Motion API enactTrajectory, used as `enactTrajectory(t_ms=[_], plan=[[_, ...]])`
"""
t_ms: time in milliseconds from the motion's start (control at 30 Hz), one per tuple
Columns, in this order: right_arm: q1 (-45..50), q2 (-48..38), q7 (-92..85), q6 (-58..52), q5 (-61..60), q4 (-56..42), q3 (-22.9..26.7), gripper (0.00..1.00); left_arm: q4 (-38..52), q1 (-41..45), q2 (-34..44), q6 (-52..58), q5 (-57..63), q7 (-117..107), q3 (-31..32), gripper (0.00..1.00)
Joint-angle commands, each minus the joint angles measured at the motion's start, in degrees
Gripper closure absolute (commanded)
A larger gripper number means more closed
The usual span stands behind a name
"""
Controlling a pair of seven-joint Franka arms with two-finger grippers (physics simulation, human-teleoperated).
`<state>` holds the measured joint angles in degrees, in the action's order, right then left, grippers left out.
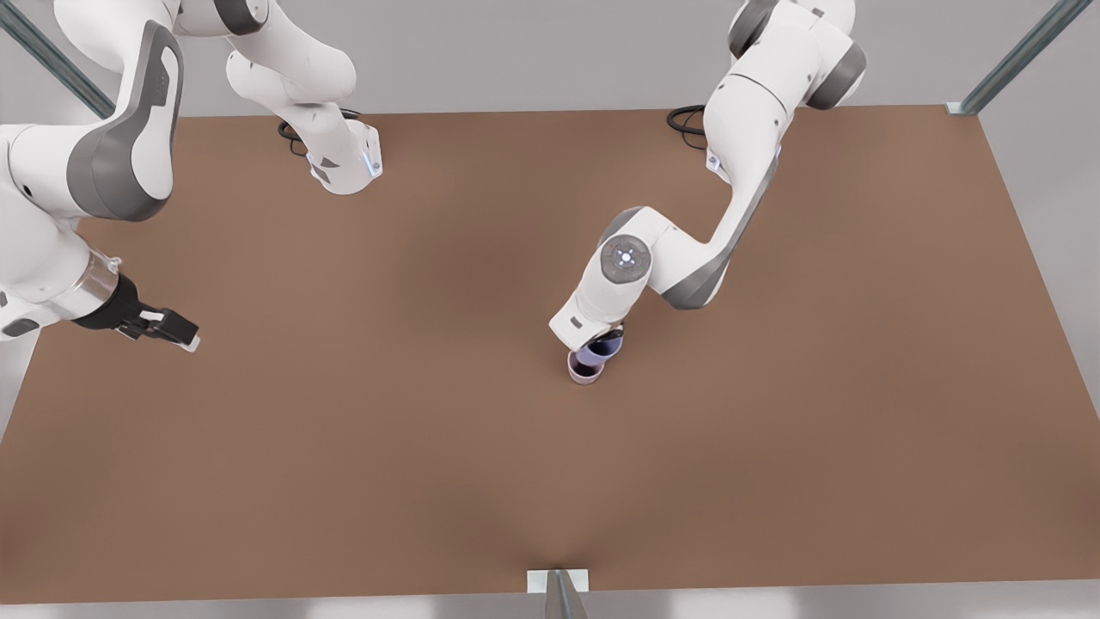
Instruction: Stack the cups, with the pink cup at the bottom and the purple cup at the top
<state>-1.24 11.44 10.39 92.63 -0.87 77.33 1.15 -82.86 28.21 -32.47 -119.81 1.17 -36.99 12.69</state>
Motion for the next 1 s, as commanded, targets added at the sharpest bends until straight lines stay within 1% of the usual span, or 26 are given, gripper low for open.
enactTrajectory(t_ms=[0,667,733,767,800,967], plan=[[-0.1,0.0,-10.1,0.1,0.2,0.0,0.0,0.0,0.2,0.0,-0.2,-0.2,0.1,-9.0,0.0,0.79],[-0.3,0.0,-10.2,0.4,0.2,-0.1,0.0,0.0,0.8,0.0,-4.2,-3.1,0.9,-8.7,-0.1,0.78],[-0.3,0.0,-10.1,0.4,0.2,-0.1,0.1,0.0,0.8,0.0,-4.3,-3.1,0.9,-8.3,-0.1,0.67],[-0.3,0.0,-10.1,0.5,0.2,-0.1,0.1,0.0,0.8,0.0,-4.4,-3.1,0.9,-8.1,-0.1,0.6],[-0.3,0.1,-10.1,0.5,0.1,-0.1,0.1,0.0,0.8,0.0,-4.4,-3.1,0.9,-8.1,-0.1,0.56],[-0.3,0.3,-10.1,0.4,0.1,-0.1,0.1,0.0,0.8,0.0,-4.5,-3.1,0.9,-8.1,-0.1,0.56]])
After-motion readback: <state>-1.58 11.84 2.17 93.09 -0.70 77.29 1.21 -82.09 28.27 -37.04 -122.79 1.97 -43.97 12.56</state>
